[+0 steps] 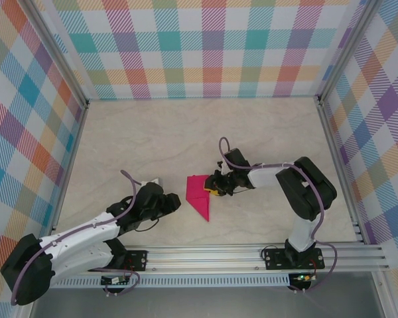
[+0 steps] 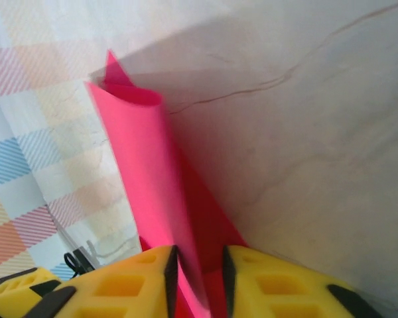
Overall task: Fold a paper plane with a square sheet of paper (pick it up from the middle)
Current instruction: Turn over the paper at the center of the table, then fold the wing for the fifth time at the center of the table.
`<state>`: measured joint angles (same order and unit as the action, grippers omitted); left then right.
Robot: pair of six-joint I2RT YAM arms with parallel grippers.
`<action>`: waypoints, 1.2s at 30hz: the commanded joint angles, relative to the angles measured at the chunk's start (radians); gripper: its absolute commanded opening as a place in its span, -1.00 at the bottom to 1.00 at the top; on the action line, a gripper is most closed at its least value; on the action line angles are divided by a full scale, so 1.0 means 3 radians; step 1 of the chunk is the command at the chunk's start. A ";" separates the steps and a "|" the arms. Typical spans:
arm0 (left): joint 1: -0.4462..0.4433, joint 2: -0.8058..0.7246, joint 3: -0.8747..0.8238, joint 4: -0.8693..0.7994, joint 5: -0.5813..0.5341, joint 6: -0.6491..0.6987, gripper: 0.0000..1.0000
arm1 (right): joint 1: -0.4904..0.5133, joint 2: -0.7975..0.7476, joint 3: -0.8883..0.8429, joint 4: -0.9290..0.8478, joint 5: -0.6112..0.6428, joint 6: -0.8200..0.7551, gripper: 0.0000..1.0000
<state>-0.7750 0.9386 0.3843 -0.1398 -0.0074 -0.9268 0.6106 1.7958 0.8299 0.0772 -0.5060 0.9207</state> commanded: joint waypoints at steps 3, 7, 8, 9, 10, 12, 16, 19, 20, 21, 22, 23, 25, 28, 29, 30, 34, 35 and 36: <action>0.0039 -0.0127 0.0008 0.0072 0.0046 0.0010 -0.15 | 0.0020 -0.0453 -0.0025 -0.0448 0.0268 -0.0195 -0.18; 0.0037 -0.0283 -0.0033 -0.0032 -0.0006 0.0006 -0.14 | 0.0020 -0.0834 0.0037 -0.0943 0.0425 -0.0471 -0.12; 0.0037 -0.0303 -0.0039 -0.0042 -0.0016 0.0007 -0.14 | 0.0024 -0.0888 0.0036 -0.0962 0.0356 -0.0526 -0.22; 0.0037 -0.0307 -0.0046 -0.0043 -0.0013 0.0006 -0.14 | 0.0032 -0.0926 0.0035 -0.0975 0.0274 -0.0570 -0.37; 0.0037 -0.0303 -0.0054 -0.0032 -0.0011 0.0006 -0.14 | 0.0063 -0.0948 0.0054 -0.1023 0.0219 -0.0617 -0.54; 0.0037 -0.0263 -0.0046 -0.0056 -0.0033 -0.0015 -0.14 | 0.0207 -0.0923 0.0179 -0.1215 0.0224 -0.0730 -0.68; 0.0040 -0.0105 0.0006 -0.0136 -0.0078 -0.0047 -0.14 | 0.0581 -0.0791 0.0329 -0.1208 0.0128 -0.0778 -0.76; 0.0046 -0.0027 0.0048 -0.0174 -0.0073 -0.0051 -0.14 | 0.0707 -0.0676 0.0403 -0.1177 0.0124 -0.0753 -0.72; 0.0044 -0.0007 0.0059 -0.0195 -0.0081 -0.0054 -0.14 | 0.0716 -0.0612 0.0425 -0.1174 0.0103 -0.0748 -0.71; 0.0043 -0.0001 0.0071 -0.0216 -0.0092 -0.0056 -0.14 | 0.0716 -0.0560 0.0447 -0.1189 0.0085 -0.0756 -0.71; 0.0044 -0.0006 0.0074 -0.0233 -0.0093 -0.0055 -0.14 | 0.0716 -0.0509 0.0475 -0.1208 0.0073 -0.0783 -0.70; 0.0045 -0.0018 0.0071 -0.0240 -0.0085 -0.0048 -0.14 | 0.0716 -0.0450 0.0501 -0.1239 0.0078 -0.0818 -0.69; 0.0045 -0.0038 0.0061 -0.0221 -0.0062 -0.0046 -0.14 | 0.0711 -0.0339 0.0565 -0.1326 0.0126 -0.0863 -0.70; 0.0042 -0.0036 0.0051 -0.0157 -0.0016 -0.0038 -0.13 | 0.0699 -0.0252 0.0582 -0.1314 0.0169 -0.0919 -0.67; 0.0046 -0.0022 0.0044 -0.0115 0.0007 -0.0036 -0.12 | 0.0683 -0.0220 0.0588 -0.1315 0.0170 -0.0943 -0.68; 0.0045 -0.0007 0.0046 -0.0077 0.0024 -0.0022 -0.12 | 0.0663 -0.0198 0.0585 -0.1324 0.0180 -0.0965 -0.68; 0.0042 0.0134 0.0110 0.0003 0.0114 0.0025 -0.12 | 0.0552 -0.0184 0.0447 -0.1156 0.0097 -0.0946 -0.66; 0.0044 0.0191 0.0134 0.0013 0.0143 0.0041 -0.12 | 0.0530 -0.0187 0.0404 -0.1108 0.0077 -0.0938 -0.66; 0.0042 0.0242 0.0157 0.0027 0.0163 0.0054 -0.12 | 0.0510 -0.0192 0.0361 -0.1049 0.0053 -0.0933 -0.65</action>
<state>-0.7750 0.9806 0.3927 -0.1654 0.0113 -0.9268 0.7818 1.7359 0.9684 -0.2737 -0.4610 0.6640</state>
